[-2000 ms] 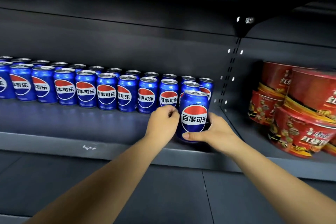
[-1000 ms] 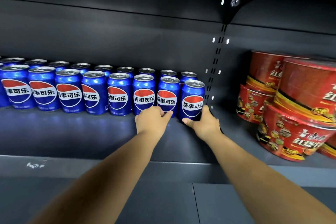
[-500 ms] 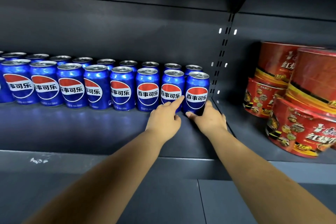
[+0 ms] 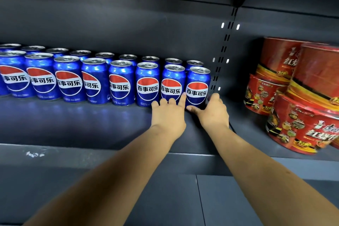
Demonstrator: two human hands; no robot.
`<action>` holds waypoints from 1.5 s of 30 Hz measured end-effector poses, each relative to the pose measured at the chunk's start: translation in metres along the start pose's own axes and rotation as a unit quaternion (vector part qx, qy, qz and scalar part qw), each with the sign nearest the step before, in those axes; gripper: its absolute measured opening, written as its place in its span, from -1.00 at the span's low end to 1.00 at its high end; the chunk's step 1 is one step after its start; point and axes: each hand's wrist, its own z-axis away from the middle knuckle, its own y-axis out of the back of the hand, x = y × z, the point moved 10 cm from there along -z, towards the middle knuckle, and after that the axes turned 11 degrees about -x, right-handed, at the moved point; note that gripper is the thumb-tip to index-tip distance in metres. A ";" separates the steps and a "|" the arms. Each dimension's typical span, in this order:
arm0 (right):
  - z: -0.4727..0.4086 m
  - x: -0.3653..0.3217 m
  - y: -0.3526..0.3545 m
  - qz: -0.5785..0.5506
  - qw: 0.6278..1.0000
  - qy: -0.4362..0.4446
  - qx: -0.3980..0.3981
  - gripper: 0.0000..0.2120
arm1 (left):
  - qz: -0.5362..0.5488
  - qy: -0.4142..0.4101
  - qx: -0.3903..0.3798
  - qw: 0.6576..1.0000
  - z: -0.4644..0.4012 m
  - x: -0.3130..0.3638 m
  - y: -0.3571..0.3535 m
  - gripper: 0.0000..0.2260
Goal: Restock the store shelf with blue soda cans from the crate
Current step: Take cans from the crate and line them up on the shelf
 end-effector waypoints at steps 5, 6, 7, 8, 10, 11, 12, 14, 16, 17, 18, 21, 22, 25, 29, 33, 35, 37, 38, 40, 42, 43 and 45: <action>0.000 -0.006 0.001 0.036 0.999 0.027 0.003 -0.54 | -0.008 0.002 -0.010 1.000 0.001 0.000 -0.001 -0.39; 0.000 -0.005 0.000 0.030 0.999 0.027 0.000 -0.55 | -0.007 0.003 -0.011 1.000 0.001 -0.001 -0.002 -0.39; -0.001 -0.004 -0.001 0.022 0.999 0.028 -0.004 -0.56 | -0.004 0.005 -0.010 1.000 0.001 -0.001 -0.002 -0.39; -0.001 -0.002 -0.002 0.013 0.999 0.029 -0.009 -0.57 | 0.000 0.006 -0.010 1.000 0.001 -0.002 -0.002 -0.39; -0.003 -0.001 -0.004 -0.006 0.999 0.034 -0.019 -0.59 | 0.013 0.007 -0.010 1.000 0.002 -0.003 -0.003 -0.39; -0.004 -0.001 -0.004 -0.016 0.999 0.037 -0.023 -0.60 | 0.021 0.007 -0.012 1.000 0.002 -0.004 -0.004 -0.39; -0.004 0.000 -0.005 -0.024 0.999 0.040 -0.026 -0.60 | 0.030 0.006 -0.014 0.999 0.002 -0.004 -0.005 -0.39; -0.006 0.001 -0.007 -0.030 0.998 0.045 -0.033 -0.60 | 0.044 0.006 -0.016 0.999 0.002 -0.005 -0.006 -0.39; -0.009 0.003 -0.010 -0.033 0.997 0.048 -0.042 -0.60 | 0.056 0.009 -0.020 0.998 0.003 -0.006 -0.008 -0.38; -0.010 0.005 -0.012 -0.037 0.997 0.049 -0.046 -0.59 | 0.060 0.012 -0.023 0.998 0.003 -0.006 -0.009 -0.38; -0.011 0.006 -0.013 -0.044 0.997 0.051 -0.049 -0.59 | 0.064 0.016 -0.026 0.997 0.003 -0.007 -0.009 -0.38; -0.014 0.010 -0.016 -0.059 0.996 0.052 -0.052 -0.57 | 0.070 0.027 -0.033 0.997 0.005 -0.009 -0.011 -0.38; -0.015 0.011 -0.016 -0.061 0.995 0.052 -0.053 -0.55 | 0.071 0.029 -0.034 0.996 0.005 -0.010 -0.011 -0.38; -0.017 0.012 -0.018 -0.061 0.995 0.053 -0.058 -0.54 | 0.072 0.033 -0.035 0.996 0.005 -0.010 -0.011 -0.39; -0.019 0.014 -0.019 -0.071 0.994 0.055 -0.060 -0.51 | 0.074 0.035 -0.042 0.996 0.003 -0.010 -0.014 -0.39; -0.019 0.015 -0.019 -0.083 0.993 0.062 -0.057 -0.48 | 0.076 0.036 -0.044 0.996 0.001 -0.008 -0.015 -0.38; -0.020 0.014 -0.018 -0.082 0.993 0.063 -0.055 -0.47 | 0.075 0.038 -0.045 0.995 0.001 -0.008 -0.015 -0.38; -0.020 0.014 -0.018 -0.077 0.993 0.063 -0.056 -0.46 | 0.075 0.041 -0.045 0.995 0.001 -0.008 -0.015 -0.38; -0.020 0.015 -0.018 -0.075 0.994 0.061 -0.057 -0.45 | 0.073 0.041 -0.047 0.995 0.001 -0.008 -0.015 -0.38; -0.021 0.015 -0.018 -0.071 0.994 0.059 -0.058 -0.43 | 0.070 0.040 -0.046 0.996 0.000 -0.008 -0.015 -0.38; -0.021 0.014 -0.018 -0.064 0.995 0.058 -0.060 -0.42 | 0.064 0.041 -0.044 0.996 -0.002 -0.008 -0.015 -0.38; -0.021 0.014 -0.018 -0.056 0.995 0.057 -0.059 -0.43 | 0.059 0.042 -0.047 0.996 -0.002 -0.007 -0.015 -0.38; -0.020 0.014 -0.018 -0.033 0.997 0.050 -0.057 -0.43 | 0.056 0.040 -0.051 0.996 -0.002 -0.006 -0.016 -0.38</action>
